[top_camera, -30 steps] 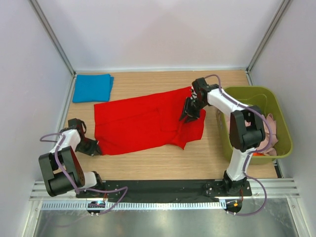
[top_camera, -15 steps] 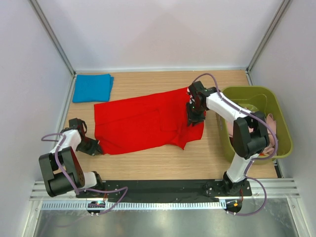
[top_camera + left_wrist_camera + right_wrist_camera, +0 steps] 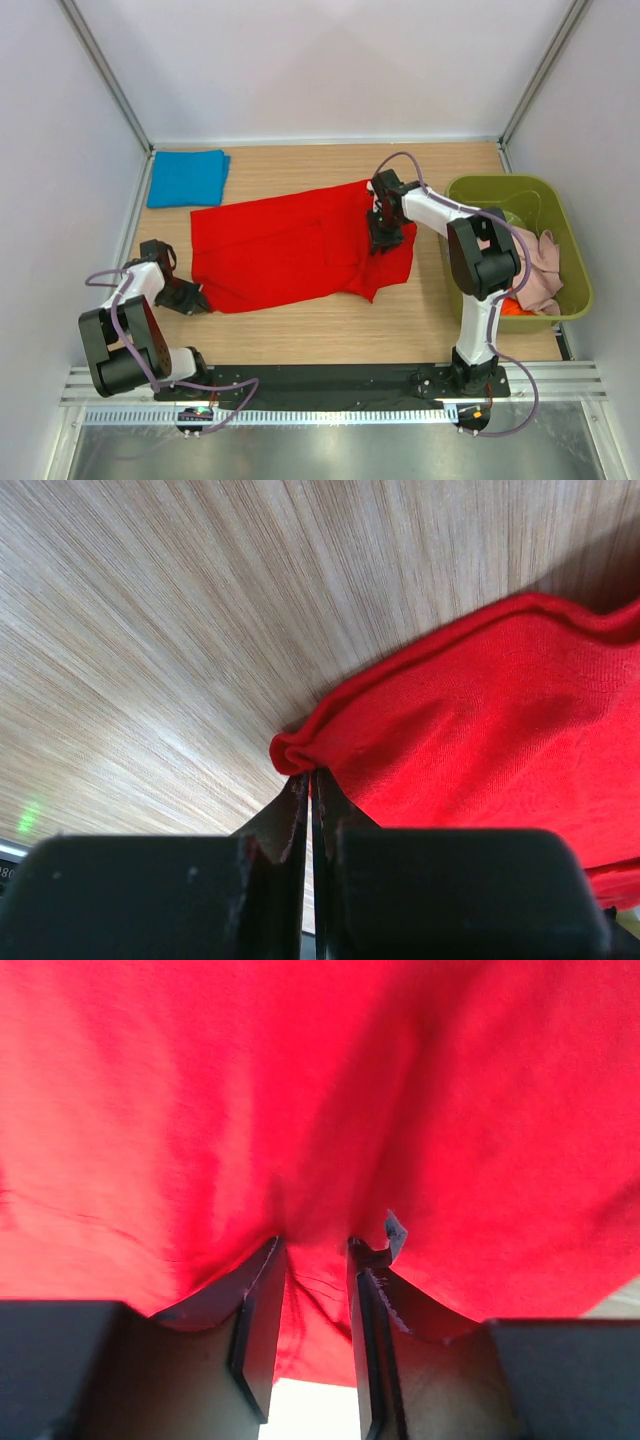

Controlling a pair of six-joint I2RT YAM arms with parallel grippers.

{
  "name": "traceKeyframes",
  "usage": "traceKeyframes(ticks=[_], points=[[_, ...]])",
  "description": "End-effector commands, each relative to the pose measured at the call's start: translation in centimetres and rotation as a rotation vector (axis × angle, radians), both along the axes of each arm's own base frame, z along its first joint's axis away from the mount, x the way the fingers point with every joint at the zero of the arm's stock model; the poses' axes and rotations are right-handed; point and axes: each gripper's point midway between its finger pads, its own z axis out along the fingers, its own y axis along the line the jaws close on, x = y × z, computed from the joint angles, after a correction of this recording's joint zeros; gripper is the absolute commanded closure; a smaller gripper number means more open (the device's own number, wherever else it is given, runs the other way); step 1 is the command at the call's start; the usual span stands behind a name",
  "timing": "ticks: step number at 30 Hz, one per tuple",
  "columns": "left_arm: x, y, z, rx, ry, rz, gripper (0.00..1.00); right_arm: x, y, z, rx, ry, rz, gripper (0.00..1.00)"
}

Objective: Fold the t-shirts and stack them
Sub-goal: Fold the tshirt

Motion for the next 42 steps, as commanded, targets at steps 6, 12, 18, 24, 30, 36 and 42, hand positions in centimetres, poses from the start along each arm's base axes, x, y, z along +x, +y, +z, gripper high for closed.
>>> traceKeyframes(ticks=[6,12,18,24,30,36,42], points=[[0.2,-0.4,-0.1,-0.019,-0.004,-0.028,1.0,1.4,3.0,2.4,0.124,-0.078,0.049,0.6],[0.3,-0.4,-0.2,-0.023,-0.001,-0.03,1.0,0.8,3.2,3.5,0.115,-0.095,0.034,0.6],[0.2,-0.4,-0.3,-0.026,0.003,-0.035,1.0,0.9,-1.4,4.2,-0.131,-0.115,-0.056,0.58],[0.2,-0.4,-0.5,-0.03,0.007,-0.036,1.0,0.4,-1.5,5.0,-0.142,-0.137,-0.052,0.59],[0.2,-0.5,-0.7,-0.033,0.014,-0.041,1.0,-0.1,2.5,3.9,-0.018,-0.091,0.03,0.65],[0.3,-0.4,-0.5,-0.031,0.011,-0.042,1.0,0.3,4.9,2.9,0.081,-0.057,0.035,0.64],[0.2,-0.5,-0.5,-0.034,0.014,-0.043,1.0,0.9,4.7,1.4,0.046,-0.044,0.03,0.59]])
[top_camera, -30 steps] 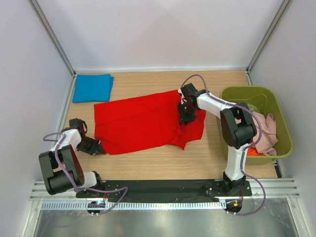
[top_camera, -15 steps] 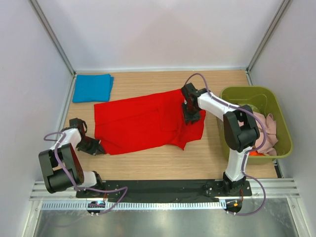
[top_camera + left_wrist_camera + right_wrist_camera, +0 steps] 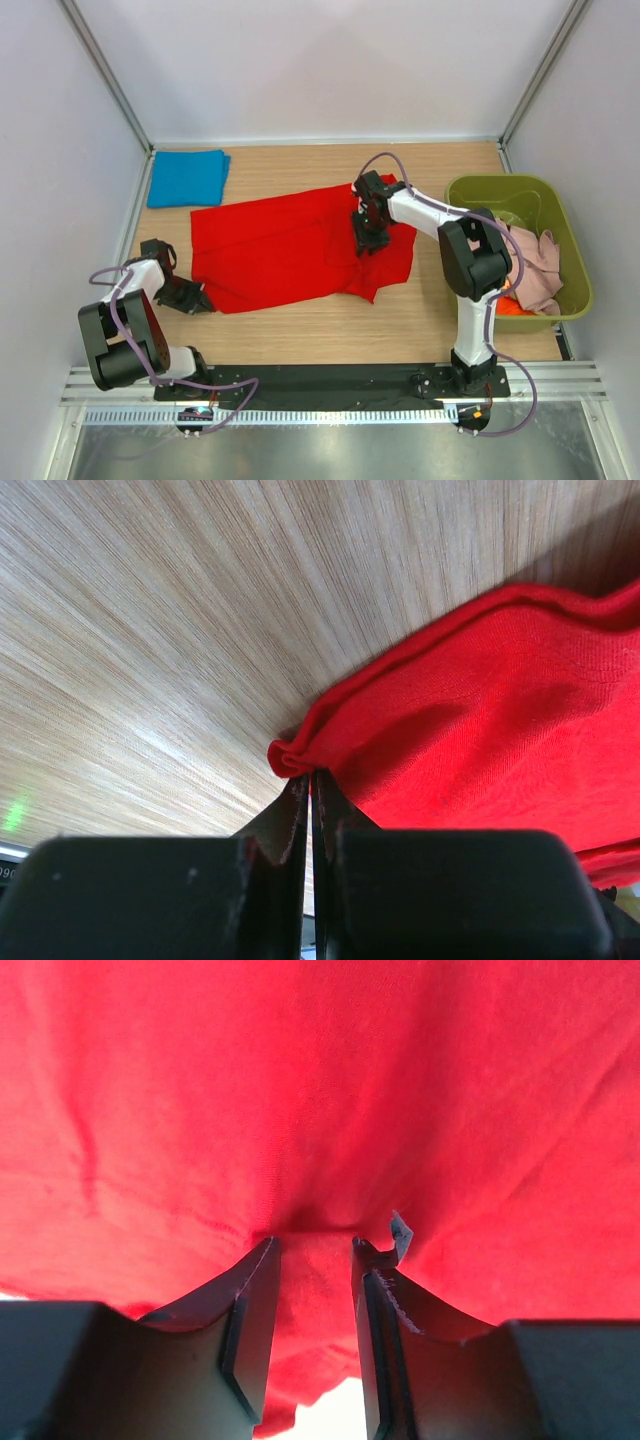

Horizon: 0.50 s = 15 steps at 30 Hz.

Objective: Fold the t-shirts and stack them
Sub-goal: Fold the tshirt

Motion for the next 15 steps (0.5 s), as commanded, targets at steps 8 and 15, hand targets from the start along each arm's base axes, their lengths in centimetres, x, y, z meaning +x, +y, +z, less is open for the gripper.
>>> traceKeyframes(ticks=[8,15], points=[[0.0,0.3,-0.4,0.016,0.006,-0.017,1.0,2.0,-0.8,-0.6,-0.074,-0.054,0.004,0.55],[0.1,0.3,-0.5,0.018,0.005,-0.019,1.0,1.6,-0.8,-1.3,-0.072,-0.034,0.022,0.55]])
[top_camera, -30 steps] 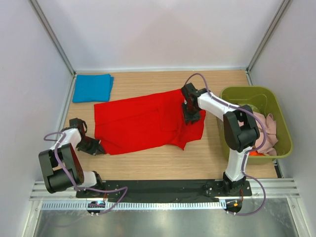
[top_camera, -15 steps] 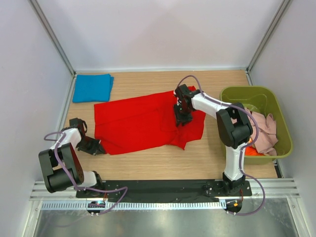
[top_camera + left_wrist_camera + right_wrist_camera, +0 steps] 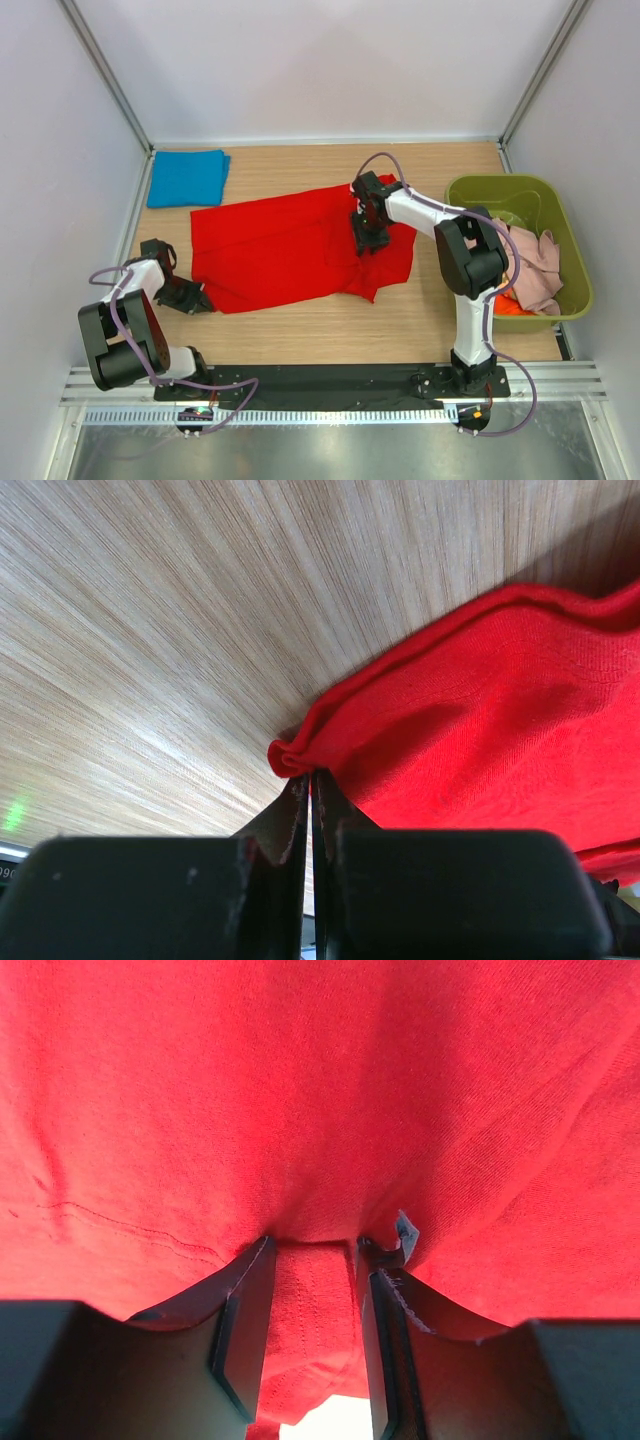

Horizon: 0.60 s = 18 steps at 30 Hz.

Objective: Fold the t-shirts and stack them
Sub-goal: Fold the tshirt

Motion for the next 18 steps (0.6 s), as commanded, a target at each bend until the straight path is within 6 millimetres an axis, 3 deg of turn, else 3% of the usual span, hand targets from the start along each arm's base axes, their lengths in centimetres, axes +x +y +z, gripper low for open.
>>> traceKeyframes(ticks=[1,4,8,12,18], points=[[0.1,0.3,-0.5,0.017,0.008,-0.019,1.0,0.7,-0.1,-0.3,-0.01,-0.019,0.006,0.56],[0.1,0.3,-0.5,0.016,0.008,-0.019,1.0,0.8,0.0,0.3,-0.001,-0.025,-0.002,0.64],[0.1,0.3,-0.4,0.019,0.005,-0.02,1.0,0.9,-0.4,2.5,-0.011,-0.063,-0.036,0.84],[0.2,0.3,-0.3,0.016,-0.001,-0.02,1.0,1.0,-1.9,5.1,-0.068,-0.104,-0.088,0.89],[0.4,0.7,0.3,0.034,0.005,-0.025,1.0,-1.3,-5.2,7.9,-0.197,-0.079,-0.165,0.99]])
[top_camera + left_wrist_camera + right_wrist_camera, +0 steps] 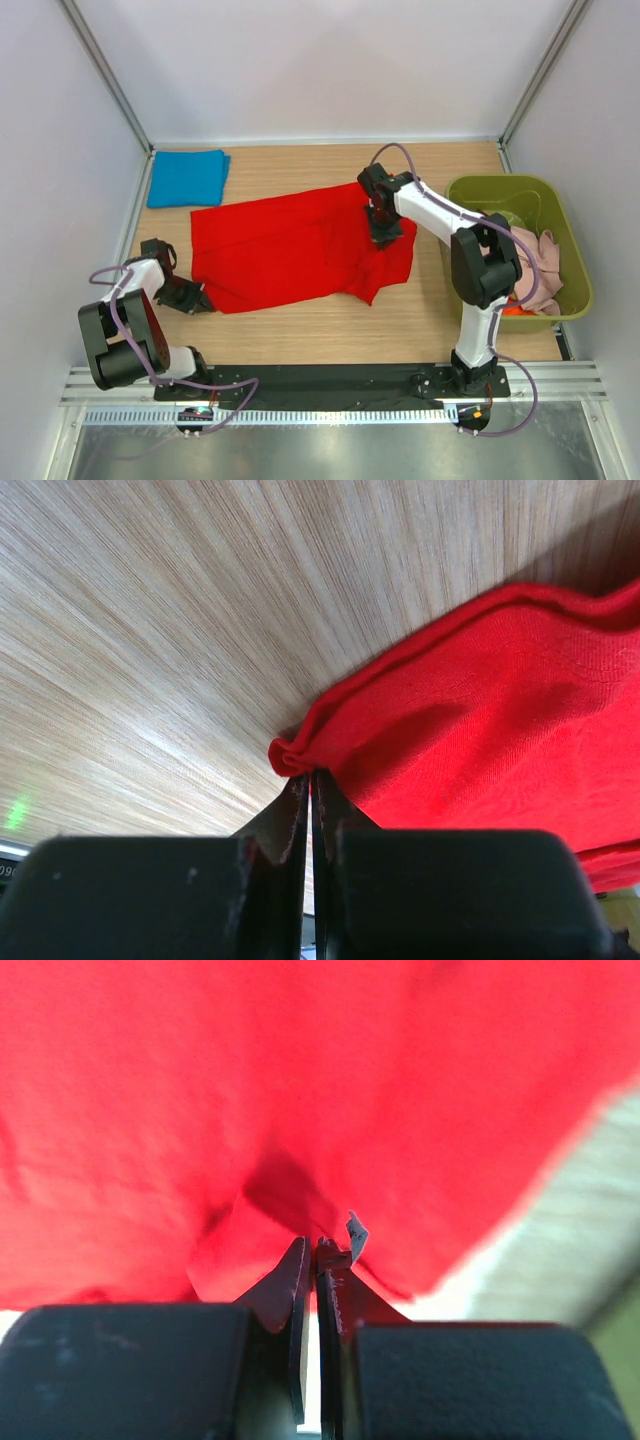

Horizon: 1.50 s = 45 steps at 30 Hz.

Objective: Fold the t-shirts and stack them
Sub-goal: Fold the tshirt

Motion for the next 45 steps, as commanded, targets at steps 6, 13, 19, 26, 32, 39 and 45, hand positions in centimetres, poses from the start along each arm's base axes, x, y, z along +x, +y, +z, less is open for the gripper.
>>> traceKeyframes(ticks=[6,13,19,26,32,39,45], points=[[0.3,0.8,1.0,0.047,-0.004,-0.01,1.0,-4.2,-6.6,7.0,-0.228,-0.033,-0.132,0.99],[-0.7,0.7,1.7,0.058,0.0,0.015,1.0,-9.3,-8.5,8.7,-0.164,0.031,-0.223,0.99],[-1.2,0.5,2.8,0.065,-0.01,0.008,1.0,-11.3,-7.0,9.9,-0.01,0.024,-0.259,0.99],[-0.3,1.6,4.8,0.116,-0.033,-0.032,1.0,-8.8,-8.0,12.7,0.081,-0.063,-0.387,0.99],[1.1,2.9,6.6,0.181,-0.063,-0.068,1.0,-5.4,-8.9,14.6,0.124,-0.129,-0.443,0.99],[4.0,4.0,8.0,0.215,-0.13,-0.106,1.0,-1.1,-8.9,15.5,0.136,-0.153,-0.442,0.99],[7.4,5.0,8.9,0.231,-0.167,-0.17,1.0,2.2,-8.3,14.8,0.146,-0.167,-0.417,0.99]])
